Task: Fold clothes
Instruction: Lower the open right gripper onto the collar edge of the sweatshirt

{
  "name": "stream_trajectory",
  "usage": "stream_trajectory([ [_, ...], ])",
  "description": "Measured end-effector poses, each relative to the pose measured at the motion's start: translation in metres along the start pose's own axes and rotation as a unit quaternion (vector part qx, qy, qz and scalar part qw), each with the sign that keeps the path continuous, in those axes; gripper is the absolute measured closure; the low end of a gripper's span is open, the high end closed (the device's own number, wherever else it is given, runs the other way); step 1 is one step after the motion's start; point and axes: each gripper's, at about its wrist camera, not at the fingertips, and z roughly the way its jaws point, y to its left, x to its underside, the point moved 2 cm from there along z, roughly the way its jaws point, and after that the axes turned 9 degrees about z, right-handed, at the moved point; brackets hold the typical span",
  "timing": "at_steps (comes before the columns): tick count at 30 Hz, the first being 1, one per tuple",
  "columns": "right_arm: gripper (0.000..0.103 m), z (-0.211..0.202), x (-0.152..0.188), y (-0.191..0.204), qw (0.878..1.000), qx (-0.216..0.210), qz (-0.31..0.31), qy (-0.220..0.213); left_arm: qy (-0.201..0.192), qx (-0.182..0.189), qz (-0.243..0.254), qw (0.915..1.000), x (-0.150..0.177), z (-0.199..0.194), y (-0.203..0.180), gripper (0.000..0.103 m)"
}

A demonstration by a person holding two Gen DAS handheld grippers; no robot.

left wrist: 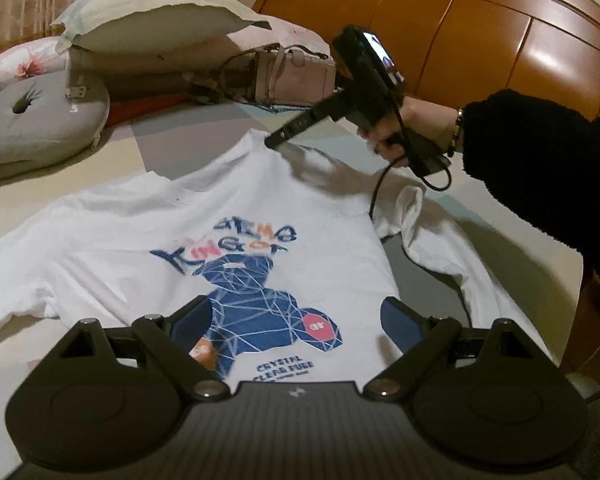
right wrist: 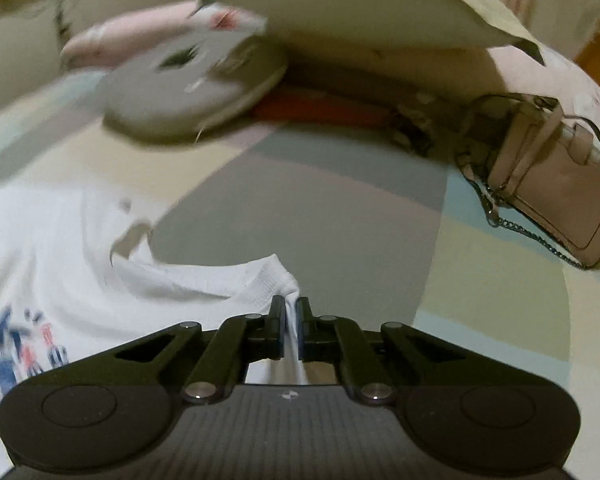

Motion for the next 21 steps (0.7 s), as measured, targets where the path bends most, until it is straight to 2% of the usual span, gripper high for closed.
stream_trajectory([
  [4,0.087,0.012,0.003,0.003,0.998,0.021,-0.022,0.059,-0.002,0.0,0.002,1.0,-0.001,-0.001,0.012,0.012],
  [7,0.077,0.001,0.003,0.005,0.998,0.022,-0.028,0.056,0.014,-0.001,0.003,0.9999,-0.003,0.004,0.024,0.012],
  [10,0.069,-0.005,-0.009,0.022,0.999,-0.01,-0.029,0.045,0.029,-0.001,-0.007,0.9996,-0.008,0.01,0.039,0.012],
  [12,0.065,-0.01,-0.017,0.033,0.998,-0.031,-0.029,0.039,0.024,0.0,-0.002,0.9997,-0.012,0.01,0.047,0.012],
  [18,0.063,0.027,-0.041,0.089,0.993,-0.096,-0.055,0.036,0.009,0.016,0.025,0.9995,-0.018,0.022,0.062,0.009],
  [21,0.063,0.053,-0.046,0.104,0.993,-0.086,-0.072,0.042,0.015,0.03,0.01,0.9994,-0.011,0.037,0.07,0.009],
])
